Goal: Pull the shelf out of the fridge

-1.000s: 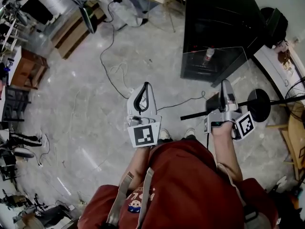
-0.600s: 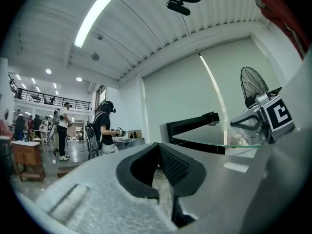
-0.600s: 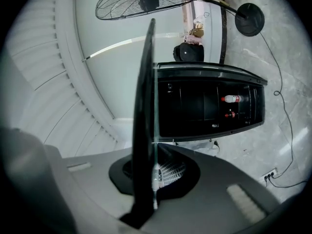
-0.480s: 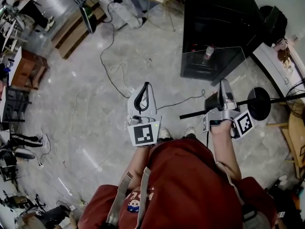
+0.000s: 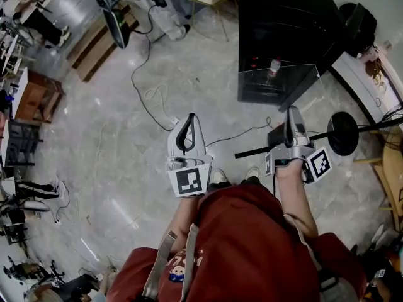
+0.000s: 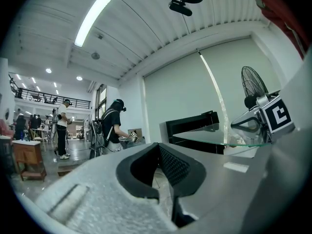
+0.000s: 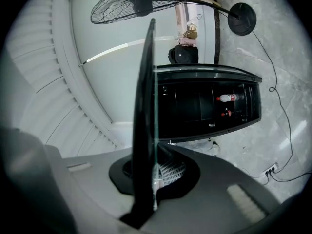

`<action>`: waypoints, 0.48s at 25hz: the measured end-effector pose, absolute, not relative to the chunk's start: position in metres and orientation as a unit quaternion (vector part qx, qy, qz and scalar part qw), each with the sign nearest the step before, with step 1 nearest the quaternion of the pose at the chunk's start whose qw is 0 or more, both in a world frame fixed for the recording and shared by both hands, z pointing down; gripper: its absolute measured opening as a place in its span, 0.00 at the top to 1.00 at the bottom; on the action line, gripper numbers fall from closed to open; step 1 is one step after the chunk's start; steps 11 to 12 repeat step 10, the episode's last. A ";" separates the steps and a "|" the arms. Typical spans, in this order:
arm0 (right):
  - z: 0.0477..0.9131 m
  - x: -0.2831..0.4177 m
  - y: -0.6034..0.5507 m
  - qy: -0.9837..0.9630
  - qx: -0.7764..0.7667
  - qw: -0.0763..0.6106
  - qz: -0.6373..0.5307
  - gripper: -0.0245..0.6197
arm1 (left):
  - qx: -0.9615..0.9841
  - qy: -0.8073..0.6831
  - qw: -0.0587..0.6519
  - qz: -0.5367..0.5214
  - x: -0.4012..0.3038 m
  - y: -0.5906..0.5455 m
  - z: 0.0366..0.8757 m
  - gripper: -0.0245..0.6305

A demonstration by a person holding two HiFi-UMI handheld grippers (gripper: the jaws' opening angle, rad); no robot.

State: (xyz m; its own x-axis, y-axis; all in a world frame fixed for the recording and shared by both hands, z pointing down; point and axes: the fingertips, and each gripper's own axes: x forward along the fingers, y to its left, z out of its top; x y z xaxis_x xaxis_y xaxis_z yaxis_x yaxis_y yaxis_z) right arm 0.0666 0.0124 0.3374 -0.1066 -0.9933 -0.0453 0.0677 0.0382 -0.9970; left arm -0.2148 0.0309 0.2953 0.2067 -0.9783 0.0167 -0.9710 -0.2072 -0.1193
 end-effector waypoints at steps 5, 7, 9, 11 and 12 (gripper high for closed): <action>0.342 0.072 0.013 0.510 -0.445 0.506 -0.534 0.95 | -0.777 0.627 0.036 -0.045 -0.212 0.030 0.300 0.96; 0.343 0.074 0.014 0.511 -0.447 0.506 -0.533 0.95 | -0.777 0.627 0.034 -0.046 -0.211 0.031 0.302 0.96; 0.345 0.075 0.016 0.511 -0.450 0.504 -0.531 0.95 | -0.777 0.626 0.033 -0.047 -0.210 0.033 0.304 0.96; 0.346 0.075 0.016 0.511 -0.452 0.504 -0.530 0.95 | -0.778 0.626 0.032 -0.047 -0.210 0.033 0.305 0.96; 0.346 0.075 0.016 0.511 -0.452 0.504 -0.530 0.95 | -0.778 0.626 0.032 -0.047 -0.210 0.033 0.305 0.96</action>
